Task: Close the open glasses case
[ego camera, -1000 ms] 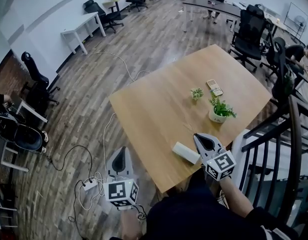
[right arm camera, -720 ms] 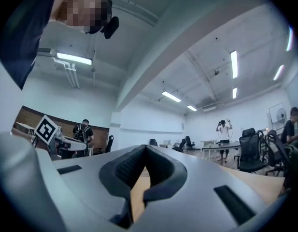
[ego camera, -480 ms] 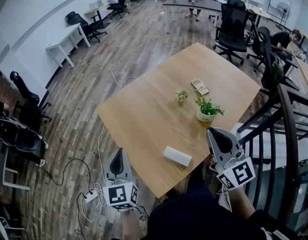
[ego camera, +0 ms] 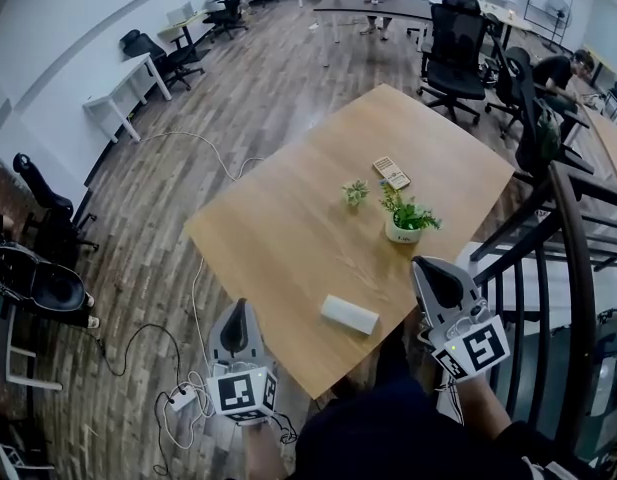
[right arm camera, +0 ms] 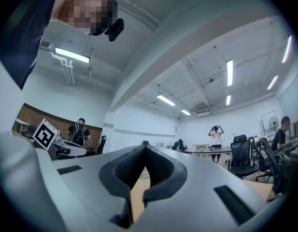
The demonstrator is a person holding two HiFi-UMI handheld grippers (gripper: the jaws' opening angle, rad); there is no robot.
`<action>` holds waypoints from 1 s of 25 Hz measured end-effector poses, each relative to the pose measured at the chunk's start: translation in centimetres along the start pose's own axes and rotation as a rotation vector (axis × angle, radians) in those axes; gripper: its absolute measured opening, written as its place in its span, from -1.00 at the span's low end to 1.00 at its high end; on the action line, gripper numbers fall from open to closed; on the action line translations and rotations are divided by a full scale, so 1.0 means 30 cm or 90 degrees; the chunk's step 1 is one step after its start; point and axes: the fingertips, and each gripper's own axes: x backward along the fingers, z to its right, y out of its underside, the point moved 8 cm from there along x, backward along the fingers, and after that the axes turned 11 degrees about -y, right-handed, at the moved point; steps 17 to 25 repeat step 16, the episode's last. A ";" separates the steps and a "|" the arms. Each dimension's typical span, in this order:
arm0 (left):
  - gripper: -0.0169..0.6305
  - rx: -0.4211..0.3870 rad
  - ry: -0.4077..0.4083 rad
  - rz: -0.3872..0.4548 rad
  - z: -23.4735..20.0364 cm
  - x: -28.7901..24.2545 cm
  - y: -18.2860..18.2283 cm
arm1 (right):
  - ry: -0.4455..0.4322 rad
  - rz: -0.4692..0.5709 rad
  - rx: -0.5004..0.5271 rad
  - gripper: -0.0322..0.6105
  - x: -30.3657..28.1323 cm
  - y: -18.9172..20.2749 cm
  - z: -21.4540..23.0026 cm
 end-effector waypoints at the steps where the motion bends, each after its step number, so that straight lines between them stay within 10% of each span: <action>1: -0.95 0.000 0.000 0.000 -0.002 0.001 0.002 | -0.002 0.000 -0.001 -0.86 -0.001 0.000 -0.003; 25: -0.95 -0.009 0.008 -0.002 0.015 0.010 -0.004 | -0.004 0.001 0.006 -0.86 0.006 -0.018 -0.010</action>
